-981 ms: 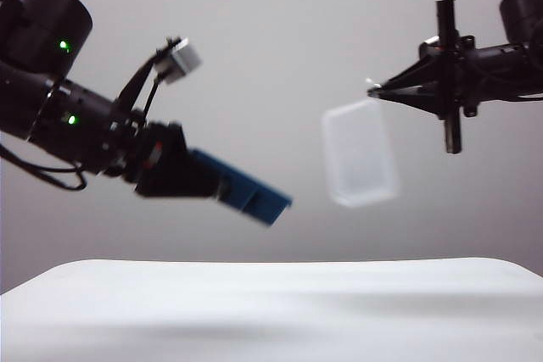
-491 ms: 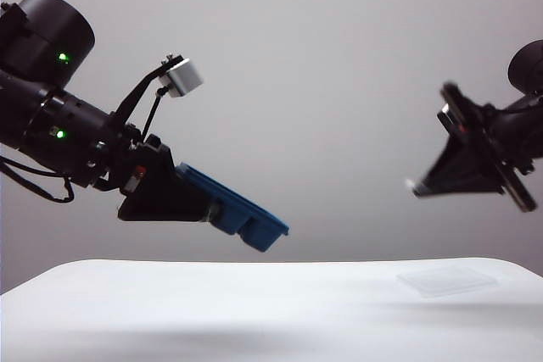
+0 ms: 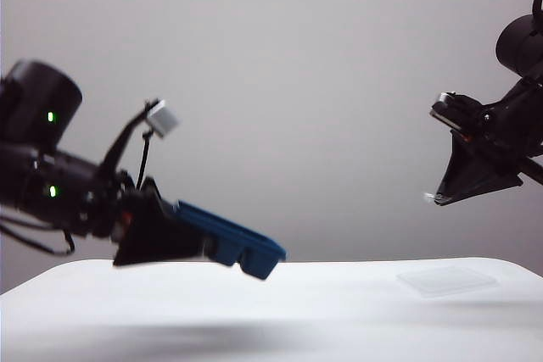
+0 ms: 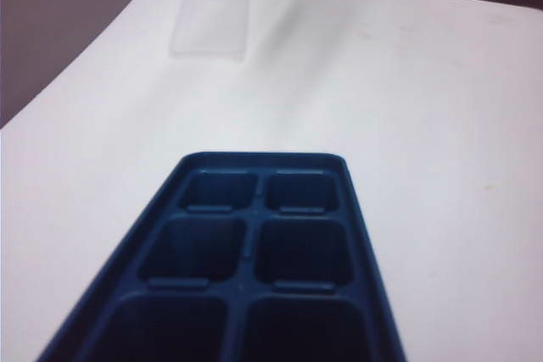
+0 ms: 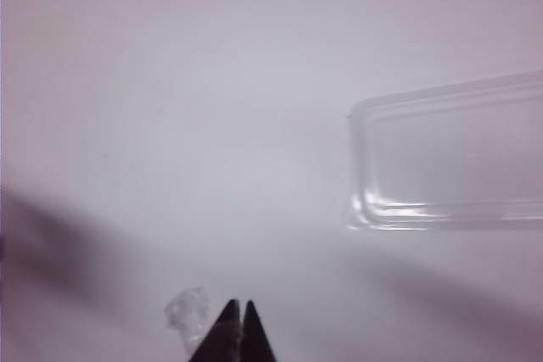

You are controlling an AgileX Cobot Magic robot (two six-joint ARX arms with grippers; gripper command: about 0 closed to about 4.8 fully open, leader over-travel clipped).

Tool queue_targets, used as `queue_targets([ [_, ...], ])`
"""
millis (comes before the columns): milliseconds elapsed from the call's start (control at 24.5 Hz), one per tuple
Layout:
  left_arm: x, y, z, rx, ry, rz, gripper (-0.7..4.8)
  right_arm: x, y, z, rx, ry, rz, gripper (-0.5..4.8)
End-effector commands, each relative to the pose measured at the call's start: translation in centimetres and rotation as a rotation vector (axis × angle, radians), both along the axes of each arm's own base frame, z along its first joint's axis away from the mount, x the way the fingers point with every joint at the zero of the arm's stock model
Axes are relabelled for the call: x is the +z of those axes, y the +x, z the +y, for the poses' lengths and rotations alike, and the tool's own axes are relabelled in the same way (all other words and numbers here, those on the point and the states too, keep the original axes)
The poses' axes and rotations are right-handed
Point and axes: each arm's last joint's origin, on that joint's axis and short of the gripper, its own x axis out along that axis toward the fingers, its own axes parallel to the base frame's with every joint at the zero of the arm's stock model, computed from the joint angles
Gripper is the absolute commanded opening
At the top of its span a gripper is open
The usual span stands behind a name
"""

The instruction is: Pick up the ice cube tray, remove its lid, and then place both the tray and the lid back on the table.

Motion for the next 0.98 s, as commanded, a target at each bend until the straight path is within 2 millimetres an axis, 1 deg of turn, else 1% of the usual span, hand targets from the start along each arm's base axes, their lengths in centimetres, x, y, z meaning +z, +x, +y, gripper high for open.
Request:
queue_targets([
  [41,-1.5,0.9,-0.2,0.015,-0.019,-0.074,2.93,0.4,0.0,0.2,0.018,0.016,-0.012,-0.02],
  [82,-2.3,1.1,-0.2,0.019,-0.012,-0.061,3.01,0.3,0.0,0.3,0.022,0.019,-0.009,-0.02],
  [164,-3.3,1.7,-0.4,0.011,-0.017,-0.023,3.01,0.4,0.0,0.4,0.034,0.035,-0.008,-0.02],
  [204,-3.3,1.9,-0.5,-0.008,-0.034,-0.016,3.03,0.4,0.0,0.5,0.036,0.034,-0.007,-0.02],
  [245,-3.2,2.2,-0.7,-0.024,-0.044,-0.022,3.16,0.3,-0.1,0.5,0.036,0.034,-0.004,-0.02],
  [286,-3.1,2.4,-0.7,-0.024,-0.047,-0.03,3.61,0.3,-0.1,0.5,0.037,0.034,0.001,-0.02],
  [327,-2.9,2.7,-0.8,-0.021,-0.051,-0.035,4.31,0.3,-0.1,0.5,0.037,0.034,0.005,-0.02],
  [409,-2.7,3.0,-0.9,-0.015,-0.06,-0.025,4.78,0.2,-0.2,0.5,0.037,0.033,0.017,-0.02],
  [613,-2.6,3.3,-0.8,0.046,-0.032,-0.045,4.79,0.2,-0.3,0.6,0.052,0.055,0.024,-0.02],
  [695,-1.7,3.5,-0.8,0.074,-0.03,-0.088,4.79,0.3,-0.3,0.6,0.068,0.077,0.024,-0.02],
  [736,-0.5,3.6,-0.7,0.12,-0.02,-0.127,4.79,0.6,-0.7,0.7,0.084,0.087,0.032,-0.02],
  [777,0.2,3.7,-0.7,0.152,-0.008,-0.136,4.79,0.9,-0.9,0.8,0.097,0.08,0.034,-0.02],
  [818,1.7,3.5,-0.4,0.238,0.021,-0.102,4.79,1.7,-1.8,1.1,0.117,0.025,0.032,-0.02],
  [859,2.6,3.2,-0.2,0.29,0.055,-0.074,4.79,2.2,-2.3,1.5,0.118,-0.019,0.033,-0.02],
  [899,3.9,2.5,0.1,0.347,0.117,-0.029,4.79,3.2,-3.2,2.1,0.127,-0.08,0.028,-0.02],
  [940,4.7,1.9,0.4,0.366,0.144,-0.001,4.79,3.8,-3.8,2.5,0.133,-0.095,0.028,-0.02],
  [981,5.3,1.5,0.5,0.375,0.156,0.014,4.51,4.4,-4.2,2.7,0.145,-0.091,0.021,-0.02],
])
